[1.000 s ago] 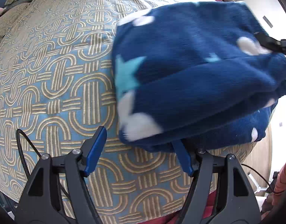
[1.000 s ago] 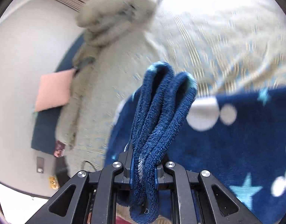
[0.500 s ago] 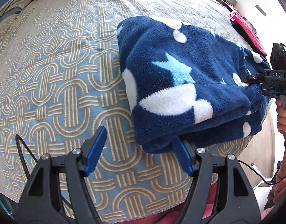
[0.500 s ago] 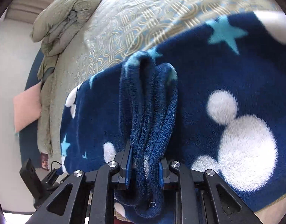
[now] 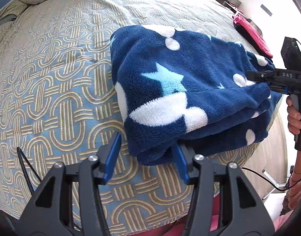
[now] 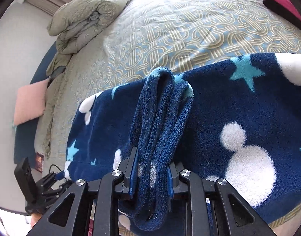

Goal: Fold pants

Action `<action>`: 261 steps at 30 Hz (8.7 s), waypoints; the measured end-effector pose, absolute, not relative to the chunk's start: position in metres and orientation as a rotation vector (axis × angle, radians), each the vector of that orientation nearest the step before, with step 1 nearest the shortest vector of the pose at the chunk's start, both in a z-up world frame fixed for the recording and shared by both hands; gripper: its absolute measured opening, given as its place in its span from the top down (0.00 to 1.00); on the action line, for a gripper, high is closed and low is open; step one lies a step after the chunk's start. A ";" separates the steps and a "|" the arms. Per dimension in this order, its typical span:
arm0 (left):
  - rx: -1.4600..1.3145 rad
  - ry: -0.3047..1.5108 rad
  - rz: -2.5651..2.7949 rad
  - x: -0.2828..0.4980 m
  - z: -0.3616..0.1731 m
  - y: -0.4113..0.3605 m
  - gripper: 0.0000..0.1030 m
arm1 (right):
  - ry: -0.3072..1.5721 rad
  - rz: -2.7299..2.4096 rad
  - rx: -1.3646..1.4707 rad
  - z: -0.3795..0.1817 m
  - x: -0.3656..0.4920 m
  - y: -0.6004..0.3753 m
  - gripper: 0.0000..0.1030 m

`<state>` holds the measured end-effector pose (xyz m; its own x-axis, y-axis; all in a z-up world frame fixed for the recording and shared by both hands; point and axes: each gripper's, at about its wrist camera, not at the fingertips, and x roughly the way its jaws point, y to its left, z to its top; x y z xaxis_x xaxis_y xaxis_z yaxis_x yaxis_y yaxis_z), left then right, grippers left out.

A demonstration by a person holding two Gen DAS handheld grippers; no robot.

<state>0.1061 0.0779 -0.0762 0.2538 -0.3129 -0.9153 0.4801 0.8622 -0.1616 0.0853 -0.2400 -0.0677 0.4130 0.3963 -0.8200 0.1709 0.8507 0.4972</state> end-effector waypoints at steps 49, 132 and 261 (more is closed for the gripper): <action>-0.043 1.108 -0.739 0.100 -0.040 0.092 0.69 | 1.263 0.366 0.227 -0.056 0.145 -0.117 0.57; -0.320 1.082 -0.349 0.091 -0.014 0.213 0.40 | 1.000 0.239 -0.123 -0.051 0.089 -0.030 0.81; 0.150 0.982 -0.291 0.027 -0.003 0.094 0.28 | 0.984 -0.064 0.419 -0.009 -0.071 -0.204 0.40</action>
<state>0.0266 0.0940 -0.0028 0.5209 -0.1744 -0.8356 0.3086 0.9512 -0.0062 -0.0707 -0.2037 -0.0090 0.5590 0.1351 -0.8181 0.2395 0.9183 0.3152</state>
